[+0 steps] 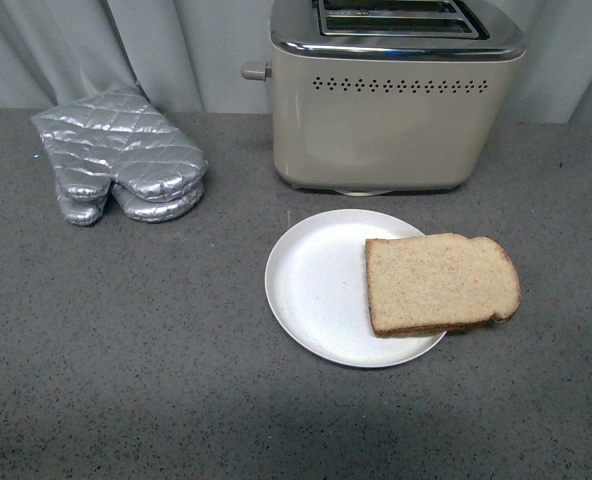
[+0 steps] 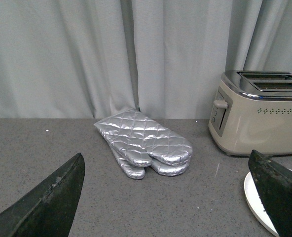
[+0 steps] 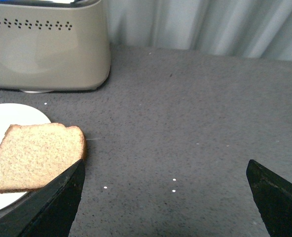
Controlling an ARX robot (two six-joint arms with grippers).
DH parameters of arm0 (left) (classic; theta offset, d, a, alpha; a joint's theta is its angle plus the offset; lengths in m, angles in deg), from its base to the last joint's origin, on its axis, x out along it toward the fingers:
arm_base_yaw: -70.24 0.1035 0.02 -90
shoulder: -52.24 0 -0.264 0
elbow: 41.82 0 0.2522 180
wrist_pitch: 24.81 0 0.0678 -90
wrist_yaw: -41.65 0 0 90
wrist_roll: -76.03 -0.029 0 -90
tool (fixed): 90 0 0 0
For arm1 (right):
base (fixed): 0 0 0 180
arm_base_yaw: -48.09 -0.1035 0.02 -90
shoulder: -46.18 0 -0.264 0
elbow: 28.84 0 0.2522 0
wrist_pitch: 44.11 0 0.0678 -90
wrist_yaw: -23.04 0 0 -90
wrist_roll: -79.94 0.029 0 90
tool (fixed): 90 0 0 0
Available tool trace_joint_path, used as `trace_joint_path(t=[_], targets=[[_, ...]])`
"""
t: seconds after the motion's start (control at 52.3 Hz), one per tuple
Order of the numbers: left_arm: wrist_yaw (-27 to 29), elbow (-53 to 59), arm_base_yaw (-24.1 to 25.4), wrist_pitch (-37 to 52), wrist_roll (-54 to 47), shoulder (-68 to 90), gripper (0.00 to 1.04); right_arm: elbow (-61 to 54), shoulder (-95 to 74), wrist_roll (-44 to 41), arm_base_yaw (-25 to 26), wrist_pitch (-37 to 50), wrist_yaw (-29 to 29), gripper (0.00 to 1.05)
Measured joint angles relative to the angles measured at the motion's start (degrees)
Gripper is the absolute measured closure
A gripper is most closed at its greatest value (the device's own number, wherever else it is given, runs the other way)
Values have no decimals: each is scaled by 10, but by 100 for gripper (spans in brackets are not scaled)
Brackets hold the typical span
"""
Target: Put bread into toaster
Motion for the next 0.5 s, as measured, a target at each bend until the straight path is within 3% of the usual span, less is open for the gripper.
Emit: trace_joint_path(t=[0.191,0.363,0.497], targets=[[0,0,0,0,0,0,7,129,-290,64,18,-10,120,10],[0,0,0,0,0,0,7,225,-429,93,19,-71,204,10],[0,0,0,0,0,0,7,261,-487,118,13,-109,232,10]])
